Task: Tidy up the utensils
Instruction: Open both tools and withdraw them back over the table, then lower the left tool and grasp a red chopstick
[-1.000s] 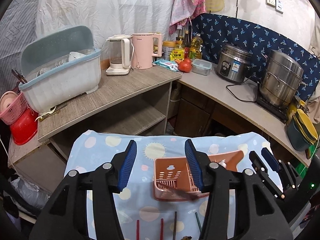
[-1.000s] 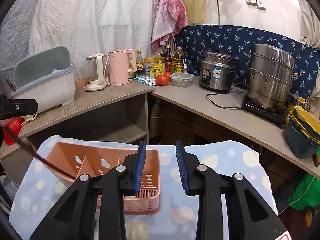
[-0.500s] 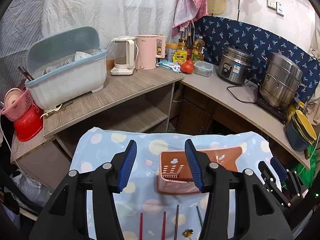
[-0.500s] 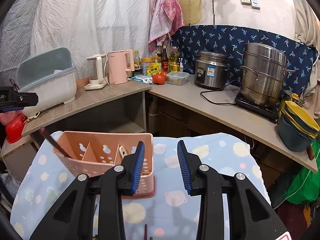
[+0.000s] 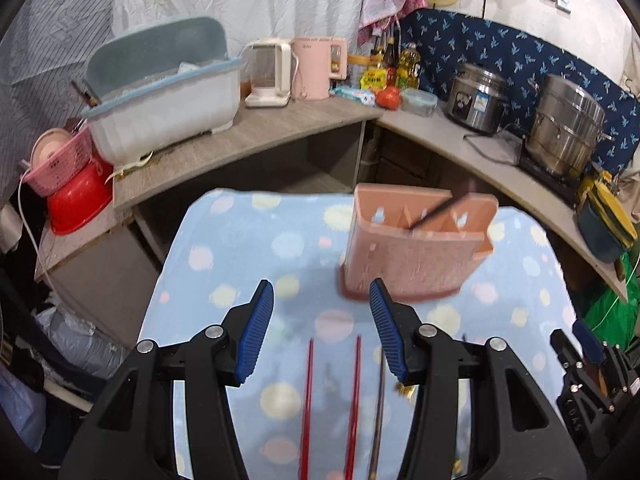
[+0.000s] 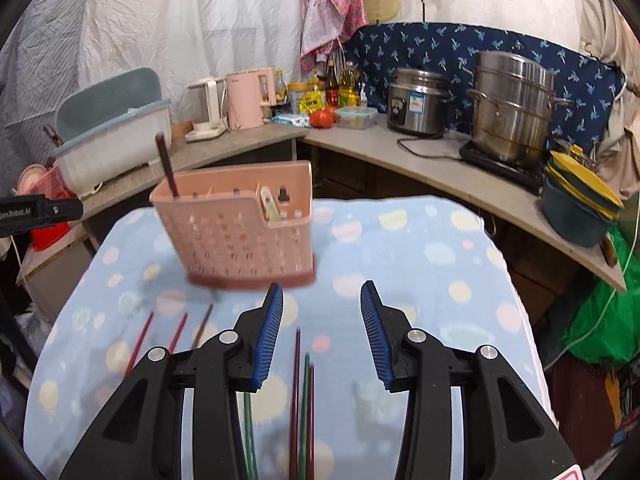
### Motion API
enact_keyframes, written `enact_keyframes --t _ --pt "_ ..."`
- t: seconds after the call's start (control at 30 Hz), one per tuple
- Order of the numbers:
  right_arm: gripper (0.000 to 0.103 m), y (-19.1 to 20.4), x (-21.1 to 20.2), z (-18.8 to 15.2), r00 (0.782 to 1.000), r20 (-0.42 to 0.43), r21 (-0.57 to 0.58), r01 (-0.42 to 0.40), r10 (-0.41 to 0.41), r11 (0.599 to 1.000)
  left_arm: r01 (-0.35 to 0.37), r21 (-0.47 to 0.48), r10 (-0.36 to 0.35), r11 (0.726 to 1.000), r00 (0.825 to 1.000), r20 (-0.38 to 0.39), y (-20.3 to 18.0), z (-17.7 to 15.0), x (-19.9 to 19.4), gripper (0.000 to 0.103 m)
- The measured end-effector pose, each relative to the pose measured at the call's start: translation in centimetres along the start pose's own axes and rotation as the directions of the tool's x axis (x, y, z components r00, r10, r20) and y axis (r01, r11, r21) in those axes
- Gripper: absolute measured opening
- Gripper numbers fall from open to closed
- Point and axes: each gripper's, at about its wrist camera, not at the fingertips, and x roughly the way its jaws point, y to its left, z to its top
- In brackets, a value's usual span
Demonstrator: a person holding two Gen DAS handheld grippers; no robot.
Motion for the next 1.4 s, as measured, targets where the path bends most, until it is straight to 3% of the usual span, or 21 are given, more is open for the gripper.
enact_keyframes --t 0.4,0.7,1.07,1.23,1.4 --pt "0.04 -0.5 -3.8 -10.9 0.987 -0.161 0.009 0.025 -0.023 1.0 -0.061 -0.012 0.059 0.998 0.989 -0.138 2.4 -11.5 0.0 0.048" --pt "0.04 -1.7 -5.1 -15.4 0.972 -0.232 0.059 0.038 -0.023 0.998 -0.088 -0.006 0.085 0.996 0.976 -0.2 3.2 -17.6 0.3 0.048" --pt "0.04 -1.3 -5.5 -17.7 0.961 -0.277 0.069 0.014 0.006 0.998 -0.078 0.007 0.078 0.997 0.972 -0.22 2.8 -20.6 0.0 0.048" --pt "0.032 -0.7 -5.3 -18.4 0.956 -0.293 0.062 -0.005 0.023 0.998 -0.071 0.014 0.072 0.997 0.973 -0.22 2.5 -21.0 0.0 0.048" --pt "0.031 -0.7 -5.4 -18.2 0.958 -0.284 0.069 -0.005 0.025 0.998 -0.067 0.015 0.069 0.998 0.973 -0.22 2.4 -21.1 0.2 0.048"
